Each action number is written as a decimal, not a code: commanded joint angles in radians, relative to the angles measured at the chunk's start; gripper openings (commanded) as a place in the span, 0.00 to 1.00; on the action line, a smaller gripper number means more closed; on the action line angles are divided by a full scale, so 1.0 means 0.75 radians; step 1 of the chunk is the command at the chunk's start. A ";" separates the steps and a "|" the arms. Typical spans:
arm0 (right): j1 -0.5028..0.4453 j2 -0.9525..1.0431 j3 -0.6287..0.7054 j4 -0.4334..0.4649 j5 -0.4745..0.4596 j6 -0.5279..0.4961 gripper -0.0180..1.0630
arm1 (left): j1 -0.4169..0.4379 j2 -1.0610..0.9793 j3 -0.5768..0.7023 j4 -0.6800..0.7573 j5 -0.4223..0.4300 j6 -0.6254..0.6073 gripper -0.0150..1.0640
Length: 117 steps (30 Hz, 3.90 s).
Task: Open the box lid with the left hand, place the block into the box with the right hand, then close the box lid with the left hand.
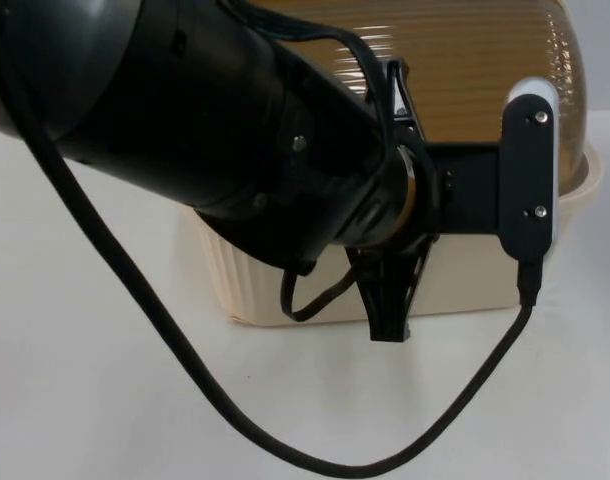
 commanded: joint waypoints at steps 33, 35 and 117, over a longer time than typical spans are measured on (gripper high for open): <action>-0.001 -0.004 -0.009 -0.011 0.002 0.008 0.98 | 0.019 0.000 -0.091 0.176 0.256 -0.038 0.01; -0.001 -0.004 -0.009 -0.011 0.002 0.008 0.98 | 0.023 0.000 -0.101 0.176 0.258 -0.038 0.01; -0.001 -0.004 -0.009 0.079 -0.004 0.013 0.98 | 1.093 -0.888 -0.069 -2.034 0.196 0.746 0.01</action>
